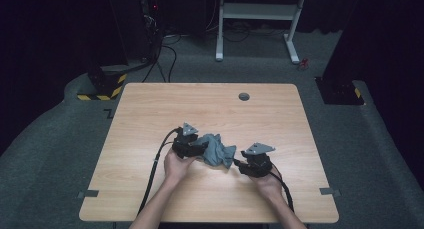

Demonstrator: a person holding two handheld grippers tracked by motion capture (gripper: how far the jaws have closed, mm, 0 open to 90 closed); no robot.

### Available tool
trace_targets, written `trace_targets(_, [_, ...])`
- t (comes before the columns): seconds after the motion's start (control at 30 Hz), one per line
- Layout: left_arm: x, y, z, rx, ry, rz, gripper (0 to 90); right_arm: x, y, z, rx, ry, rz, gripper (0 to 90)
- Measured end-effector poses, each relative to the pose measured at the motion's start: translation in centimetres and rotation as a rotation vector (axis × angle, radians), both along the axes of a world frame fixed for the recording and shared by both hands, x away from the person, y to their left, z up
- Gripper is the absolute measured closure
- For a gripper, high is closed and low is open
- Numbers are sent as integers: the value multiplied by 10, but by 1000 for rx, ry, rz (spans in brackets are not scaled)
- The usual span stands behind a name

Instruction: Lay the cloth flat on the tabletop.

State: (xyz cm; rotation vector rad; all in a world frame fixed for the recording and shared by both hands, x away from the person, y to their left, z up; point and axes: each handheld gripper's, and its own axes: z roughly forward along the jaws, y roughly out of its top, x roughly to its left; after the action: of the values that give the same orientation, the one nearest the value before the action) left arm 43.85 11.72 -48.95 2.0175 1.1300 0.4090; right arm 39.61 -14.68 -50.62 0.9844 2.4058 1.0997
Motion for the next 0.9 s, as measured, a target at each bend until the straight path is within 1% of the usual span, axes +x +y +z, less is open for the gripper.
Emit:
trace_targets(0.03, [2,-1,-1,-3,9,0,474,1,4,0,-4,-1,14,543])
trace_targets(0.07, [3,-1,-2,-1,15,-9,532,3,10,0,-2,6,40,569])
trace_targets(0.1, [5,-1,-3,-1,24,-20,570,5,13,0,-3,11,50,591])
trace_targets(0.13, [5,-2,-4,-12,34,-26,620,6,16,0,-2,22,59,624])
trace_targets(0.17, [5,-2,-4,-12,34,-26,661,6,16,0,-2,22,59,624])
trace_targets(0.2, [5,-1,-4,-14,40,-35,661,7,18,-1,-6,35,70,656])
trace_targets(0.23, [4,-1,-3,-8,41,-54,759,10,23,-3,-16,54,95,745])
trace_targets(0.27, [2,-1,-2,0,36,-62,795,11,24,-4,-22,58,103,795])
trace_targets(0.3, [2,-1,-2,0,36,-62,825,11,24,-4,-22,58,103,795])
trace_targets(0.33, [-2,1,1,11,17,-80,852,11,26,-4,-29,62,112,894])
trace_targets(0.37, [-2,1,1,11,17,-80,873,11,27,-3,-26,60,116,897])
trace_targets(0.4, [-7,3,4,4,5,-95,890,11,27,-1,-24,53,120,899])
trace_targets(0.43, [-7,3,4,4,5,-95,894,11,27,-1,-24,53,120,899])
trace_targets(0.47, [-12,7,8,7,-7,-114,896,12,26,2,-12,53,116,900])
trace_targets(0.57, [-23,14,11,0,-26,-132,896,15,23,8,3,47,101,900])
trace_targets(0.6, [-23,14,11,0,-26,-132,896,15,23,8,3,47,101,900])
trace_targets(0.63, [-27,16,12,-5,-33,-140,896,18,22,13,7,36,91,900])
trace_targets(0.67, [-37,22,13,-18,-52,-167,896,19,22,15,9,37,86,900])
trace_targets(0.7, [-37,22,13,-18,-52,-167,896,21,22,17,9,32,83,900])
trace_targets(0.77, [-50,26,12,-5,-61,-196,895,24,22,21,15,30,69,900])
trace_targets(0.8, [-64,30,7,1,-53,-219,895,27,21,22,17,30,60,900])
trace_targets(0.83, [-64,30,7,1,-53,-219,895,27,21,22,17,30,60,900])
trace_targets(0.87, [-75,35,1,22,-47,-236,894,32,21,24,23,33,40,900])
trace_targets(0.9, [-80,37,-2,24,-41,-242,894,35,21,24,19,31,30,900])
